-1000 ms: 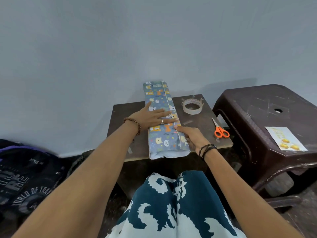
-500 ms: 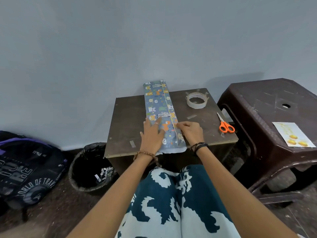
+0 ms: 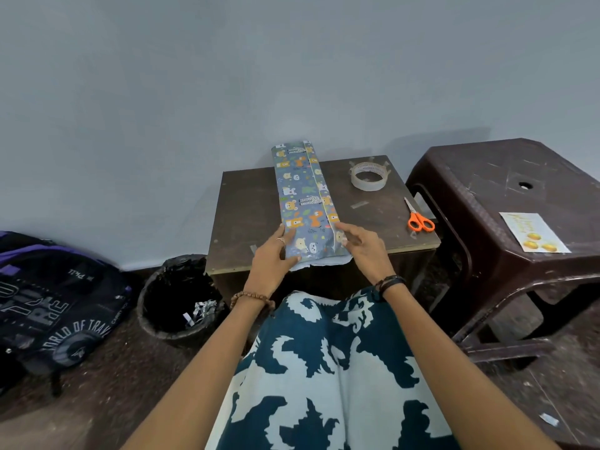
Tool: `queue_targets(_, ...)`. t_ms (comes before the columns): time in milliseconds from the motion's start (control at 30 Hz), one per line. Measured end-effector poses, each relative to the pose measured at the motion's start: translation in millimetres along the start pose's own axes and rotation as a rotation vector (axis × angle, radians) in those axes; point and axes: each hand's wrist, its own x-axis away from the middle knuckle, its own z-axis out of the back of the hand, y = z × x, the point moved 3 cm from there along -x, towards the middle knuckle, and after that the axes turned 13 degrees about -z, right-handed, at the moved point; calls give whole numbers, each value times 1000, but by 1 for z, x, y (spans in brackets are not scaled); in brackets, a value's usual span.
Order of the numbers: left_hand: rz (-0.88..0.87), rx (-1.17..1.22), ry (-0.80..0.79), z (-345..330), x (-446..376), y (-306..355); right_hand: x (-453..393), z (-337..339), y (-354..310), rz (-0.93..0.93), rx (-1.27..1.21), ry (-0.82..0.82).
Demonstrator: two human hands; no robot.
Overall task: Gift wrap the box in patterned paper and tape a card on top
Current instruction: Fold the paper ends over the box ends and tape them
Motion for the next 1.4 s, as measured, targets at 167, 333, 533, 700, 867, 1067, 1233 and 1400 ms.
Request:
queue_targets(167,-33,-90,-56,-6,11,9,8,-6,-3,8,-24,-5)
queue_targets(333,-23,-113,81,-13,16,20,15,-19,3,95,-21,94)
queue_targets(533,59,-201,128,-27,13,20,17,-33,3,194,362,263)
queue_targets(700,170,-38,231,-37,12,26,14,-33,10,145,350,231)
queue_targets(867,259,36,338,-38,11,17,13,-31,6,139,246,295)
queue_targets(1067,218,114,560,-35,14,16,12,-26,9,169,96,479)
queue_targets(1233,181,-6,536,-37,14,18,12,-25,12,152,-8,461)
queue_targets(1400,123,72,490,-39,15,22,17,-22,11,122,-135,454)
